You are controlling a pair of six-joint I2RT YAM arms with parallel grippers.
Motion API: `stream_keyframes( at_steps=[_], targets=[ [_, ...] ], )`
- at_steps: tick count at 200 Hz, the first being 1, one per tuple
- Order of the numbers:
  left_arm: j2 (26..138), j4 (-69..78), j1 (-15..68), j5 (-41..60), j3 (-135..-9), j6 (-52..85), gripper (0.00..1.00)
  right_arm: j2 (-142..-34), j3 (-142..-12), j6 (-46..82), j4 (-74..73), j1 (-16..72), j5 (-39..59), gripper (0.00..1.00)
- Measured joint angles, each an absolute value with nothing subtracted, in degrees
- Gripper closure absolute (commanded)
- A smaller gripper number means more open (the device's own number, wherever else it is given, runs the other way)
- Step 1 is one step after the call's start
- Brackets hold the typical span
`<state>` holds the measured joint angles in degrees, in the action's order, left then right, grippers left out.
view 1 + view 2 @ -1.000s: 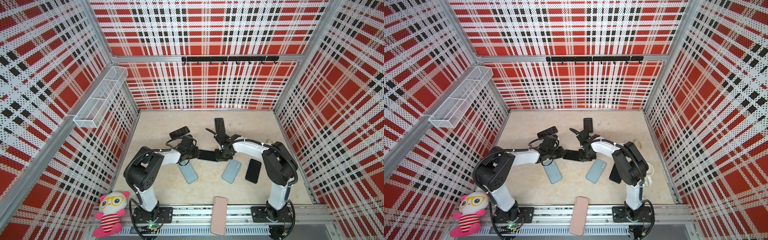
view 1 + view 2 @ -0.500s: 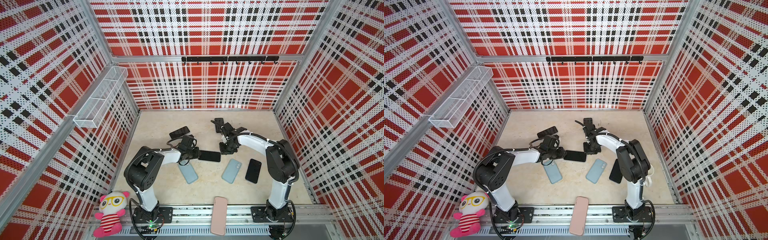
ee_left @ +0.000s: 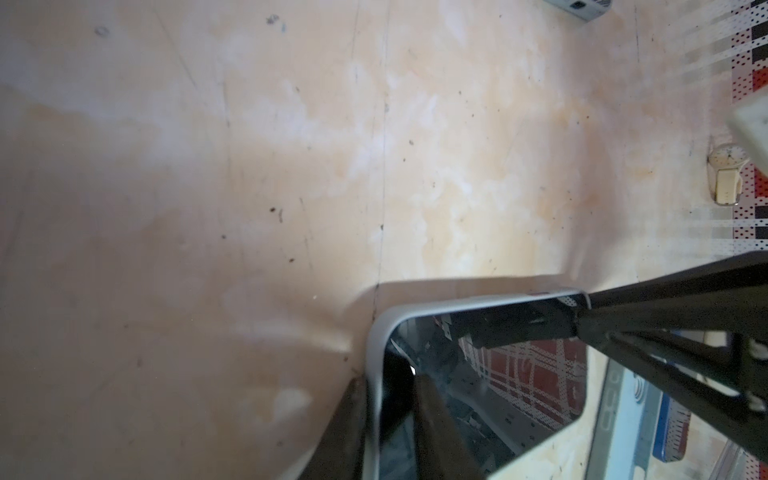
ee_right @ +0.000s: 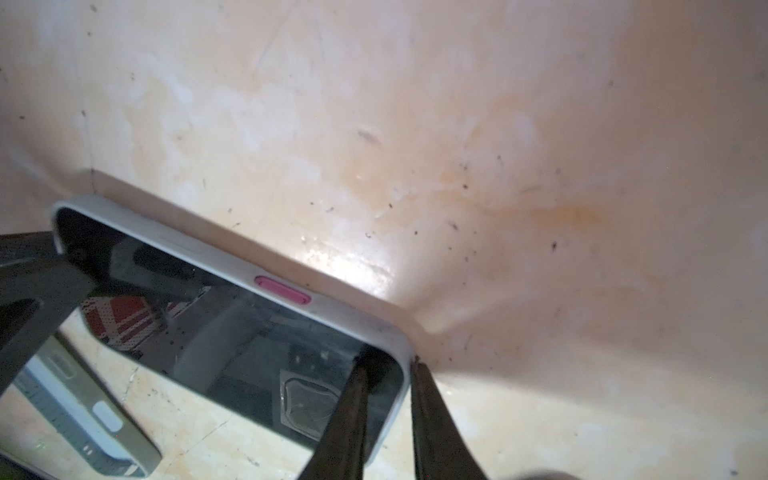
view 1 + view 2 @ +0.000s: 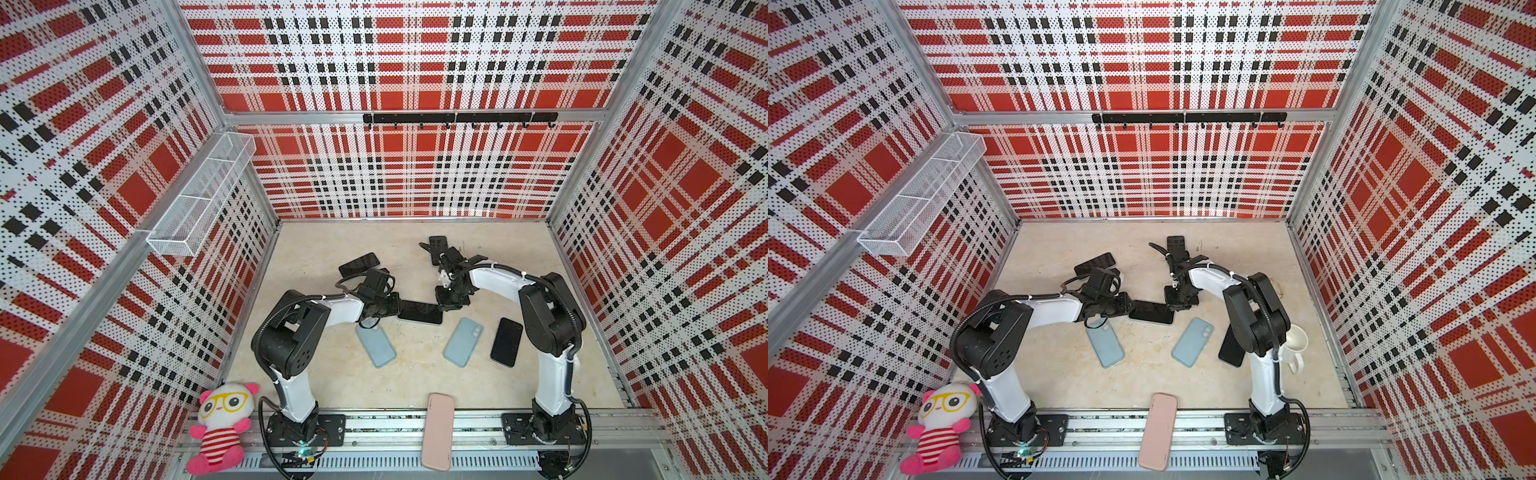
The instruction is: Put the phone into the phone case
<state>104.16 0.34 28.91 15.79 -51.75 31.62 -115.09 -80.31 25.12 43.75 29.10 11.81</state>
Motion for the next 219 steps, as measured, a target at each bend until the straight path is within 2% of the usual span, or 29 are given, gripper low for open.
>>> stream_keyframes(
  at_steps=[27, 63, 78, 101, 137, 186, 219],
  targets=[
    [105.2, -0.1, 28.9, 15.6, -53.2, 31.6, 0.76, -115.0, -80.0, 25.4, 43.5, 28.7, 12.4, 0.84],
    [106.5, -0.7, 28.9, 15.7, -55.2, 31.4, 0.75, -112.7, -78.0, 24.3, 43.0, 28.1, 10.7, 0.88],
    [107.3, -1.2, 29.0, 16.1, -56.5, 30.9, 0.69, -109.1, -75.3, 23.2, 42.1, 27.5, 8.3, 0.88],
    [108.2, -3.6, 28.5, 16.3, -59.0, 30.1, 0.65, -103.1, -72.4, 21.8, 39.2, 26.9, 7.0, 0.92],
    [106.2, -9.0, 27.9, 12.6, -61.1, 28.9, 0.53, -107.4, -77.2, 20.4, 34.7, 26.5, 6.8, 0.98],
    [92.3, -8.4, 31.3, 9.2, -49.6, 34.2, 0.49, -114.1, -77.4, 19.6, 32.0, 26.5, 8.4, 1.0],
    [88.1, -4.5, 35.7, 9.1, -41.6, 40.9, 0.5, -113.0, -73.3, 19.6, 27.9, 26.7, 10.1, 1.0]
  ],
)
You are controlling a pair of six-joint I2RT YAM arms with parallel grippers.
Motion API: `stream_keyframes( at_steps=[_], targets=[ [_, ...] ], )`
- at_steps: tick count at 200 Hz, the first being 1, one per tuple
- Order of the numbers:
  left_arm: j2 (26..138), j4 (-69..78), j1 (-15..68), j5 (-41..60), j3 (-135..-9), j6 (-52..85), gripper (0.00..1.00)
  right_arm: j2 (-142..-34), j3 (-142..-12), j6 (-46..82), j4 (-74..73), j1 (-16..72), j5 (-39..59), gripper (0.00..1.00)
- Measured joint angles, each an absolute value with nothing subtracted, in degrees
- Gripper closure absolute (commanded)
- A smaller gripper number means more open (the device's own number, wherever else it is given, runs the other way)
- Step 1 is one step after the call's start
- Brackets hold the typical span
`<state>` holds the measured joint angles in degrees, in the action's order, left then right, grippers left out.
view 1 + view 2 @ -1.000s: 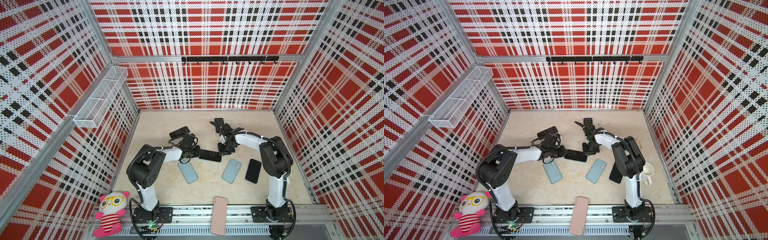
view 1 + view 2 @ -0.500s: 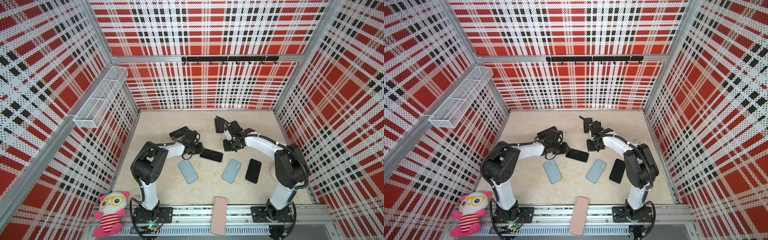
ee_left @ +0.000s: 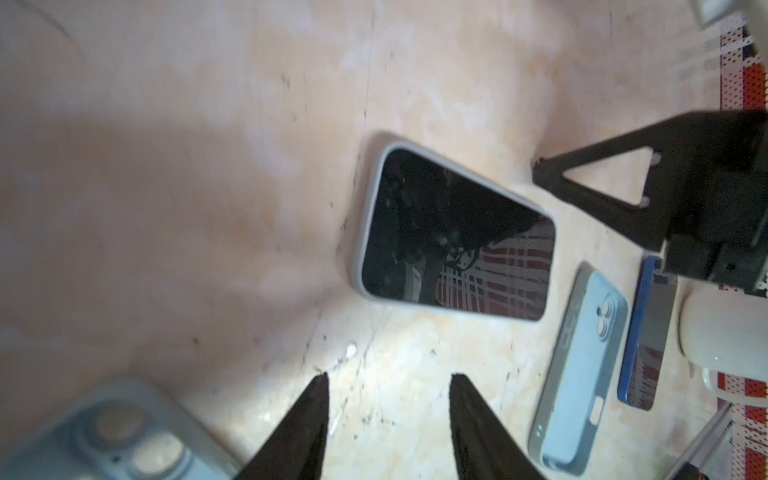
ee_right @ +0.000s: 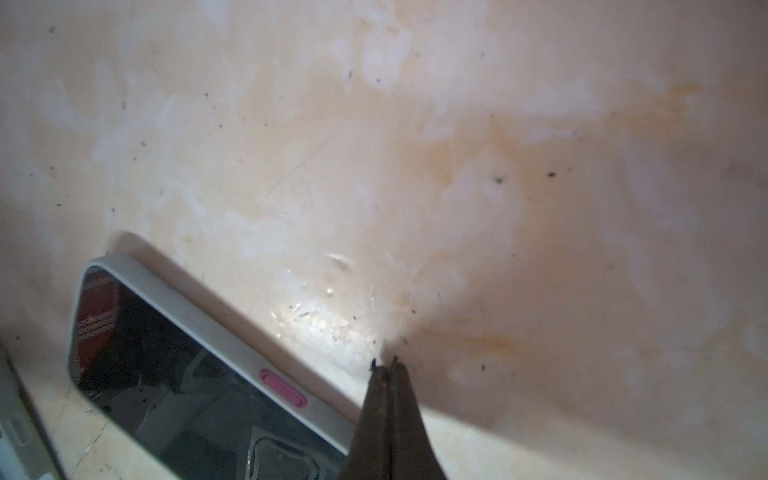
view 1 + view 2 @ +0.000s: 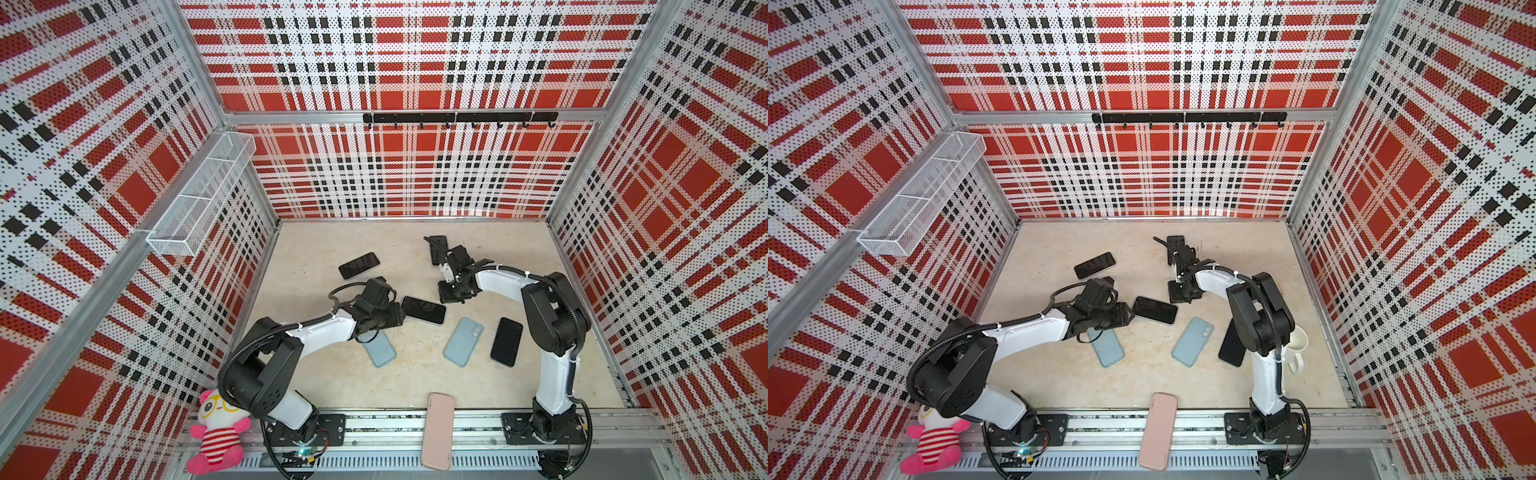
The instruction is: Put the phone into the phone case
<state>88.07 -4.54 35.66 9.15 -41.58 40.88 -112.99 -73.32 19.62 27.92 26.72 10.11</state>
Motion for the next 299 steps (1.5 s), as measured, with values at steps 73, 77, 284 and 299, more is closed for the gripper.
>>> stream_keyframes(
  at_steps=[73, 77, 284, 299],
  targets=[
    [97.0, 9.5, 37.0, 12.5, -41.2, 48.8, 0.51, -101.4, -53.4, 27.0, 14.2, 31.6, 17.5, 0.99],
    [97.7, 9.7, 37.0, 12.5, -42.0, 48.9, 0.51, -100.9, -52.3, 27.6, 13.0, 31.9, 18.2, 0.99],
    [107.7, -27.4, 46.9, -8.9, -67.8, 23.4, 0.02, -69.6, -54.4, 25.8, 24.9, 11.3, 12.8, 0.0],
    [108.8, -27.6, 47.6, -9.6, -69.2, 23.5, 0.02, -69.3, -54.1, 25.4, 25.5, 10.5, 13.1, 0.0]
  ],
)
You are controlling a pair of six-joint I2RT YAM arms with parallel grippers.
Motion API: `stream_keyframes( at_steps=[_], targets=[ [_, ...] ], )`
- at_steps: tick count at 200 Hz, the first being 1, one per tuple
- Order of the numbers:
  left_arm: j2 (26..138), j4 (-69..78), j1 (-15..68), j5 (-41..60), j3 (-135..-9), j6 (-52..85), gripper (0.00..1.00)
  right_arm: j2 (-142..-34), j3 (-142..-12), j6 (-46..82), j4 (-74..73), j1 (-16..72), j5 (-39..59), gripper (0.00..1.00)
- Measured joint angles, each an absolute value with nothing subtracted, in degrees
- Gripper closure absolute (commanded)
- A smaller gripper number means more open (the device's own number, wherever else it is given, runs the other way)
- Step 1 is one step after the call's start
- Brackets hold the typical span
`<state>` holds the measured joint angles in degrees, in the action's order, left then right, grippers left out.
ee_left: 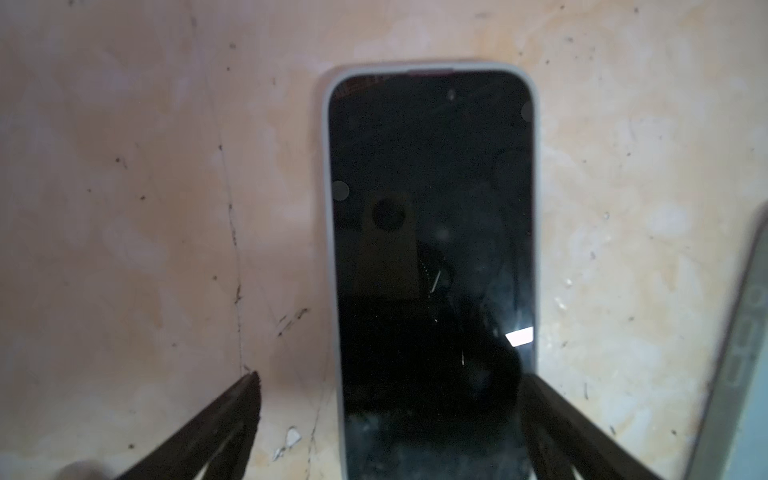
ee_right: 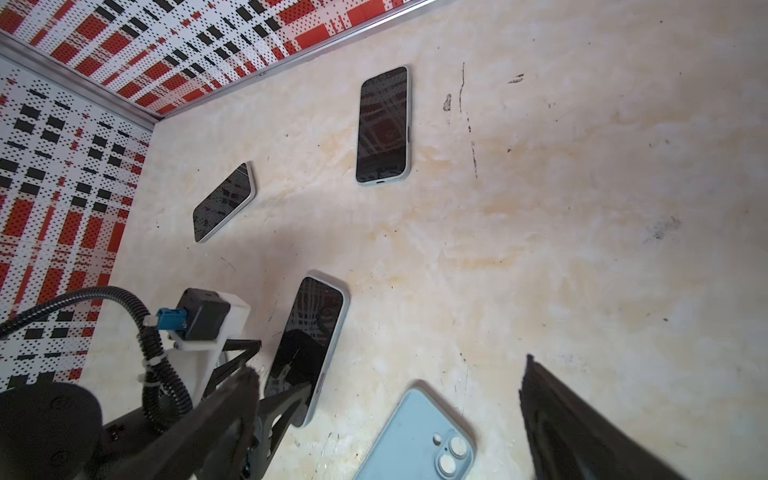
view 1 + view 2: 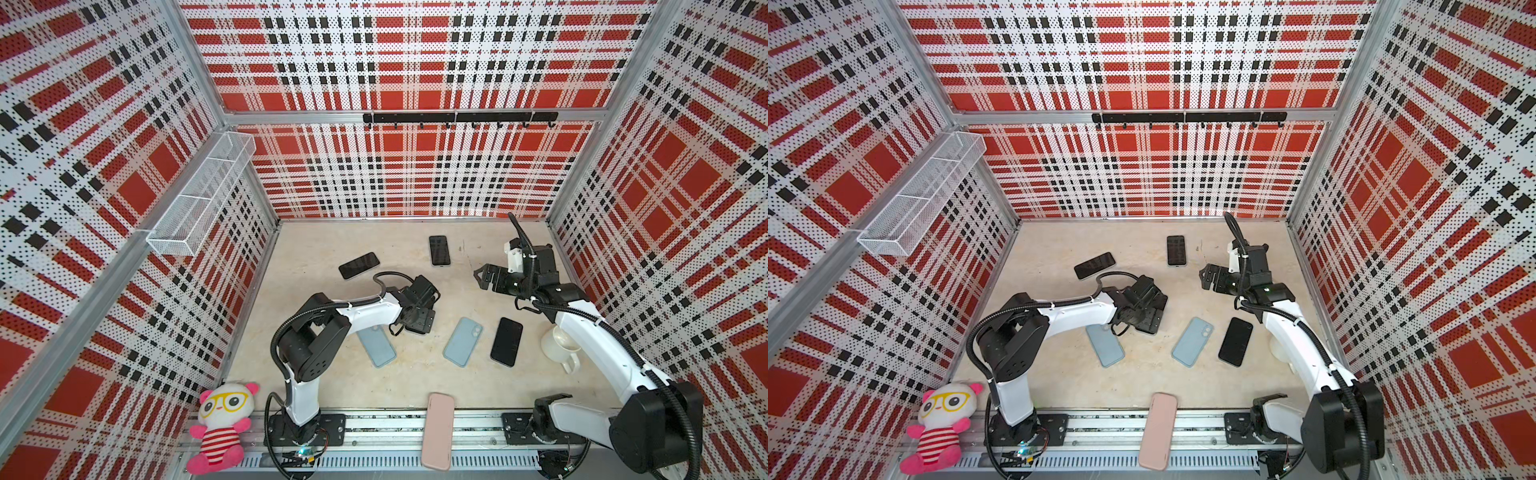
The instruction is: Put the phone into the phone case
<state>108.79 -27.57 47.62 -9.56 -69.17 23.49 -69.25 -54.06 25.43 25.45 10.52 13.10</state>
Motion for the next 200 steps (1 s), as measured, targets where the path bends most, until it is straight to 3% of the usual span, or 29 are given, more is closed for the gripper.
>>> stream_keyframes(
  at_steps=[82, 136, 200],
  targets=[
    [113.7, -28.0, 50.0, -11.0, -73.6, 24.9, 0.0, -69.3, -54.0, 23.3, 25.9, 9.9, 13.9, 0.01],
    [114.5, -28.6, 49.2, -11.9, -74.8, 26.8, 0.27, -69.5, -53.9, 22.8, 25.6, 9.6, 13.8, 0.01],
    [120.6, -29.6, 43.9, -12.1, -84.0, 26.2, 0.32, -69.9, -53.8, 22.5, 23.0, 9.6, 13.9, 0.03]
  ],
)
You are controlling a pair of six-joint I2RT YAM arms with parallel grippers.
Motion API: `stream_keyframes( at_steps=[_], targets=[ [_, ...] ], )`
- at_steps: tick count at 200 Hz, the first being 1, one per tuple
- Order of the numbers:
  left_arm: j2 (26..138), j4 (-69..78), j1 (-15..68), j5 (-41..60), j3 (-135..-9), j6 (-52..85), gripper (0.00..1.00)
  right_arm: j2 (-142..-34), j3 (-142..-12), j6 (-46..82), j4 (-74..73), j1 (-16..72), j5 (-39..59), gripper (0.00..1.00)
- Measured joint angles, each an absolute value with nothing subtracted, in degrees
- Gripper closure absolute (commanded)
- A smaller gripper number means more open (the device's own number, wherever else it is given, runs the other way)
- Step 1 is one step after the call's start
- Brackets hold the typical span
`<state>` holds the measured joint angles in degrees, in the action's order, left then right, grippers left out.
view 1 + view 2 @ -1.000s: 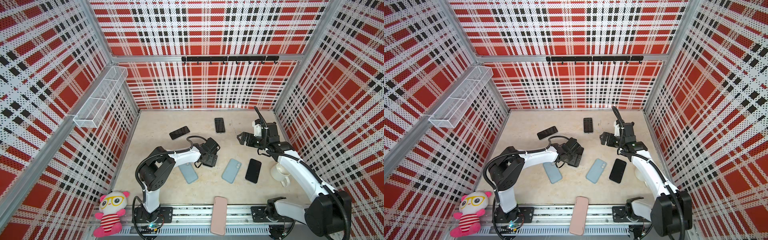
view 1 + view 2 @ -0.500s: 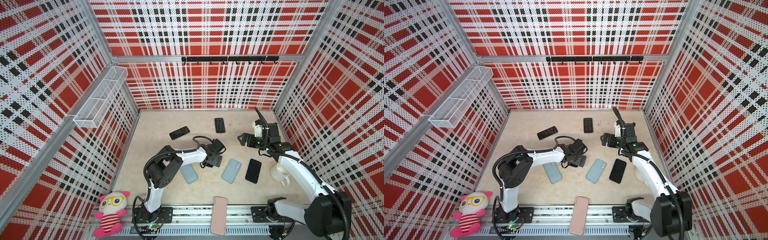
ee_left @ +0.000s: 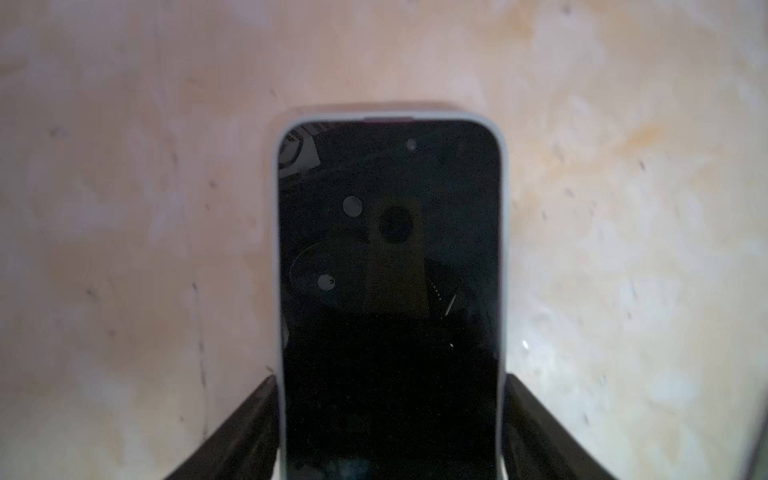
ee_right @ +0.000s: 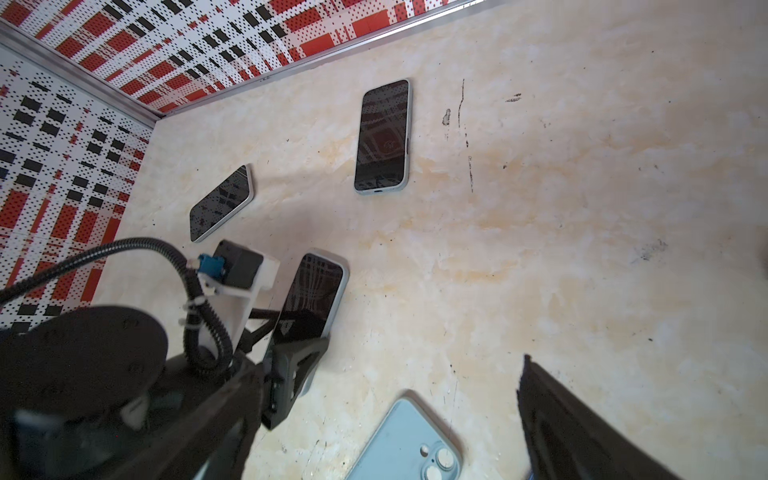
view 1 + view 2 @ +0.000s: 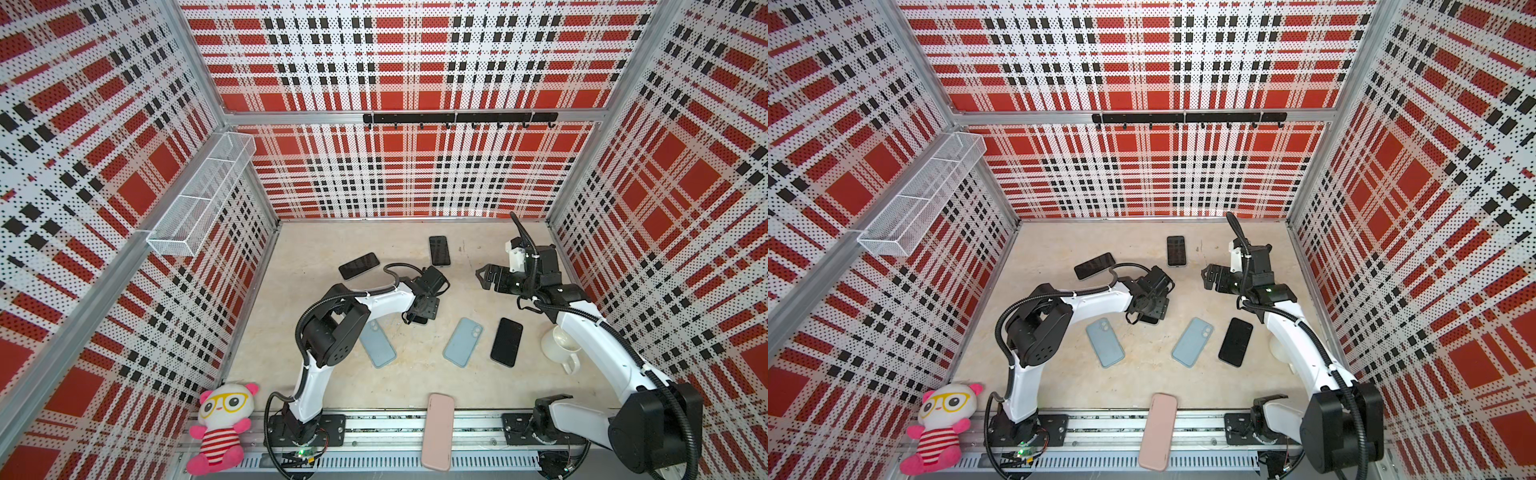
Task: Put the phone into the phone case
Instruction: 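Set the cased phone beside the other phone and open the left gripper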
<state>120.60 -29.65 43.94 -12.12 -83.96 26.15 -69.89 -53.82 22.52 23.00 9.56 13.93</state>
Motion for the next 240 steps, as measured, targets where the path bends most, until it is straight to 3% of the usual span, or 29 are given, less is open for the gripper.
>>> stream_keyframes(
  at_steps=[101, 141, 240],
  targets=[
    [146.7, -30.2, 31.1, -10.9, -124.9, 26.2, 0.39, -72.8, -53.3, 23.3, 19.8, 9.5, 15.7, 0.03],
    [147.4, -29.1, 31.1, -10.6, -125.4, 26.1, 0.35, -72.8, -53.0, 23.7, 19.6, 9.5, 15.8, 0.04],
    [146.8, -25.3, 31.3, -9.9, -123.3, 25.3, 0.08, -72.3, -53.0, 25.4, 19.5, 9.5, 17.4, 0.0]
  ],
)
